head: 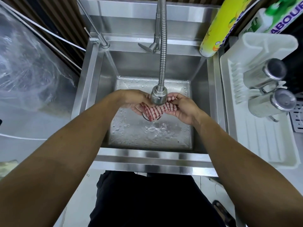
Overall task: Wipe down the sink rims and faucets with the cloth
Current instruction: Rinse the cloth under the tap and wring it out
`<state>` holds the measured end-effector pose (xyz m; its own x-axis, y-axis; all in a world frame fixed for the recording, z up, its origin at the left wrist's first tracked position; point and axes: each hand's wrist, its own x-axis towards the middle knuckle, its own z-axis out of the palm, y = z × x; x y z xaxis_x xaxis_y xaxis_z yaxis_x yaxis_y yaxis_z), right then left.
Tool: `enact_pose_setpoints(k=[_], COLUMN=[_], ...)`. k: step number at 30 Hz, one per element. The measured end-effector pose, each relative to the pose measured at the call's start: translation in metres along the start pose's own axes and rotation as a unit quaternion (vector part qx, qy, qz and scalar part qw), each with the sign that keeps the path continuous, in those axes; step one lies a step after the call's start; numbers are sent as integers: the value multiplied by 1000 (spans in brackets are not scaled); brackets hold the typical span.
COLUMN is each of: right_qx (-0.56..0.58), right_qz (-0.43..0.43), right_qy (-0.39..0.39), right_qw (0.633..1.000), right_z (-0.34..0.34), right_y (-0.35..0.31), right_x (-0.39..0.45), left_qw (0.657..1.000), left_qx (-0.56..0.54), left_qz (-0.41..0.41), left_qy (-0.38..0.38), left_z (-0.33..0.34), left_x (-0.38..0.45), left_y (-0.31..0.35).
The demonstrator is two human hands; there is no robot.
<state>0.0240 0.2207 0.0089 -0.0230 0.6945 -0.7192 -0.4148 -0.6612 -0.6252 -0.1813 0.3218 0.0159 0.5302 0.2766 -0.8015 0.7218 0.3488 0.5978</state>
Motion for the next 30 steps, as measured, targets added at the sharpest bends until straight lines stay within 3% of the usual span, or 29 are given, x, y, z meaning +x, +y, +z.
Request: enact_pose_setpoints(k=[3,7,9,12,17,22,26,28,30], right_qx=[63,97,118,105,-88,-305,-357,-365,-342], right_qz=[24,1,5,9,-64,-147,-188,-219,-227], right_qy=[-16,-32,-49,-89,-58,-36,-18,22,78], right_qw=[998,995,992,991,992,940,915,904,909], right_z=[-2,-3,-9,-12,-4,6,19,24,25], right_y=[5,21,27,30,23,13,15,18,20], right_x=[1,2,1,-2,0,1,-8,-6,-1], left_qw=[984,917,894,928,950,980,980,990,995], left_qx=[-175,-395,-442,-363,-296,-141,-39,28,96], left_qz=[19,50,32,0,-26,-67,-104,-79,-23], left_qy=[-4,-35,-71,-85,-99,-127,-164,-118,-18], left_z=[7,22,24,30,23,11,15,23,32], left_x=[-2,0,3,7,1,2,1,4,8], left_y=[-14,-32,-40,-44,-36,-21,-5,0,7])
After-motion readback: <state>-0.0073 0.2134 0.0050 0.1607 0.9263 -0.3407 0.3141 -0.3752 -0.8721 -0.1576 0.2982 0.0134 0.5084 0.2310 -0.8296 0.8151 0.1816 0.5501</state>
